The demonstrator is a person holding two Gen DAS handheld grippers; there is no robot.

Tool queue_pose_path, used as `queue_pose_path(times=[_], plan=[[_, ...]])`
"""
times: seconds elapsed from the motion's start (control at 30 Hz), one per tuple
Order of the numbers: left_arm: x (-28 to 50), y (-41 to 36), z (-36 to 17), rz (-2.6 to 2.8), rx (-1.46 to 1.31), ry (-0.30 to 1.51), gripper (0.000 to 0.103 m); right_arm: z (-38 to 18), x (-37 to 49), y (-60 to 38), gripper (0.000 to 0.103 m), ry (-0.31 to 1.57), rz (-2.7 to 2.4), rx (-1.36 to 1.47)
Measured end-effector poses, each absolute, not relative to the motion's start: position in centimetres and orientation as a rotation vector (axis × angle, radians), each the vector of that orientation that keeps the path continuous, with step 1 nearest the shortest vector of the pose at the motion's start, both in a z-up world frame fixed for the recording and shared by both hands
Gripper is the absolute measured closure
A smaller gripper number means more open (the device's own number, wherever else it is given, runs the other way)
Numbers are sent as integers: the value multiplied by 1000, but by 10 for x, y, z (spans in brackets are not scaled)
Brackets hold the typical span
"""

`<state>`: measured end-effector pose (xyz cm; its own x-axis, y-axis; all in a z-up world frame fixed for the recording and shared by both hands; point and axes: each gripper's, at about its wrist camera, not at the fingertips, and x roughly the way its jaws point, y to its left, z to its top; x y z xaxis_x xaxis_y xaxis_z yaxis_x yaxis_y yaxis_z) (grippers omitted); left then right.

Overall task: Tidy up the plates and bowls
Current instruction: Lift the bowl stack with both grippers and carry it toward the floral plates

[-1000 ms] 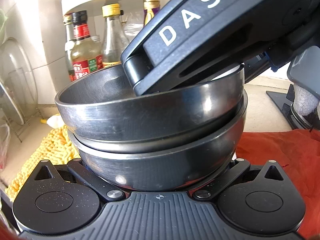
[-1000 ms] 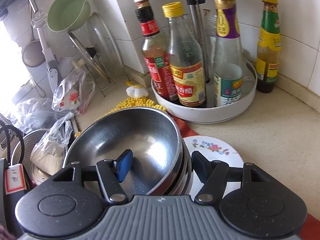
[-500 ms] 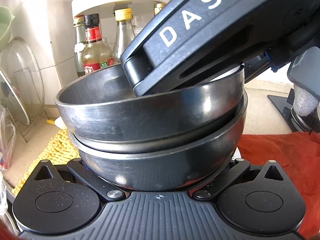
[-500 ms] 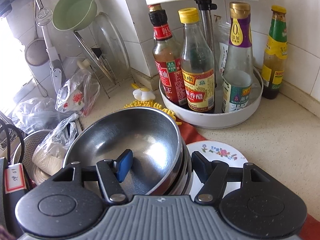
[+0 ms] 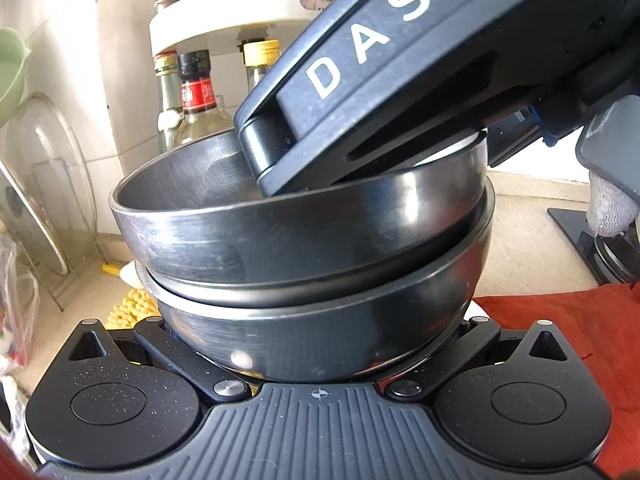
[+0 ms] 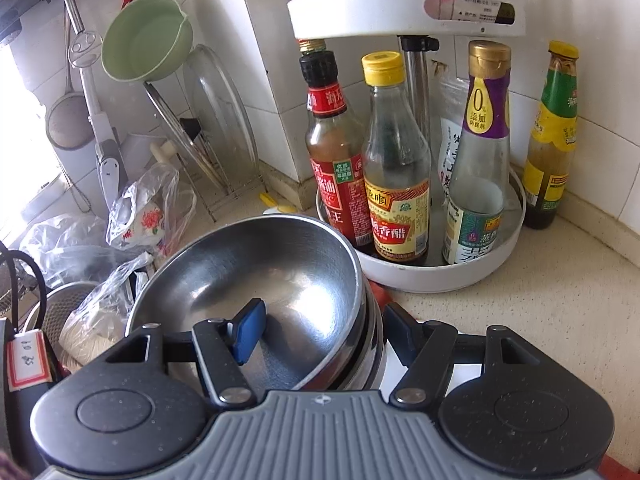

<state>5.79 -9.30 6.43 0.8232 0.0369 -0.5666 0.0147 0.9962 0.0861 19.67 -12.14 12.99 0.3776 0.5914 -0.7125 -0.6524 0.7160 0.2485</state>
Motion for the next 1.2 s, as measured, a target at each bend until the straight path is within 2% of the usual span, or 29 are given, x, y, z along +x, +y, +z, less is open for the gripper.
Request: queue_pose_path(times=[0.67,1.2], plan=[[55,-151,69,-116,141,619,0,118,212,-174,41,905,659,-16],[77,-178,44,-214,182,650,0,101,217,-217,41,944,565,35]])
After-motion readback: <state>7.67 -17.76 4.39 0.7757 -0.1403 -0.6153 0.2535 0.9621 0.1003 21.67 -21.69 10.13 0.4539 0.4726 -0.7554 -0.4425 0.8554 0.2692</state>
